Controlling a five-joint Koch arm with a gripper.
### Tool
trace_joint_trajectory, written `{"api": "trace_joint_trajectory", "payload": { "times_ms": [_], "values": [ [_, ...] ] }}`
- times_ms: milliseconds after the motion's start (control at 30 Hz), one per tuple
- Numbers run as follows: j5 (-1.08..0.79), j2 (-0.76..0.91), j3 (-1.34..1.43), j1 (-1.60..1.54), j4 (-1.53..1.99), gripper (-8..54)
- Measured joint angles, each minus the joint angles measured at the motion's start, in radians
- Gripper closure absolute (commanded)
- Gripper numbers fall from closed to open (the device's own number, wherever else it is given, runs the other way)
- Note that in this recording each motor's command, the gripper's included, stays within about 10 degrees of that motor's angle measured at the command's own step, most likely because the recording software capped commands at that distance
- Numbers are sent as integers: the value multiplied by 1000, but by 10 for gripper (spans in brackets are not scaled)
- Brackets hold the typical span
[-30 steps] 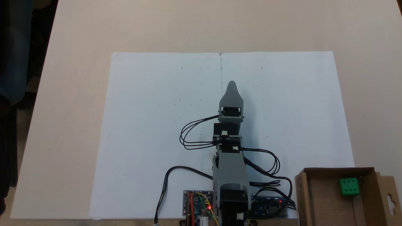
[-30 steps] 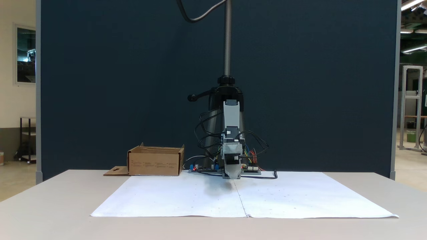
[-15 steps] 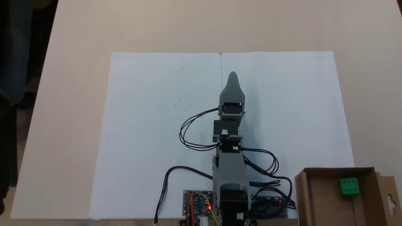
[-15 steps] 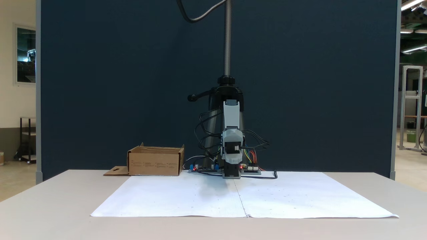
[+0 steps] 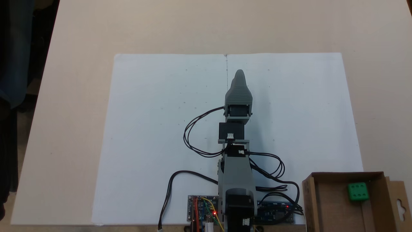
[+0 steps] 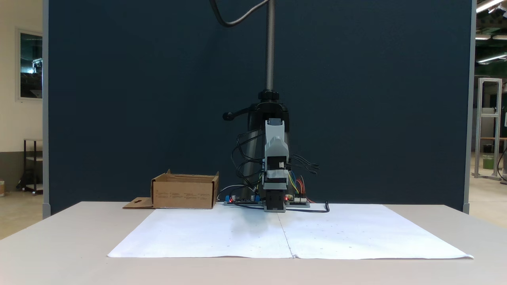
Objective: Grasp a green dice and put it in the bin.
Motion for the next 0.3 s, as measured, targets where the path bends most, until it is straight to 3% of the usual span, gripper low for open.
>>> {"api": "trace_joint_trajectory", "payload": {
  "times_ms": [300],
  "values": [
    [-2,0,0,-2,-83,7]
  ]
}}
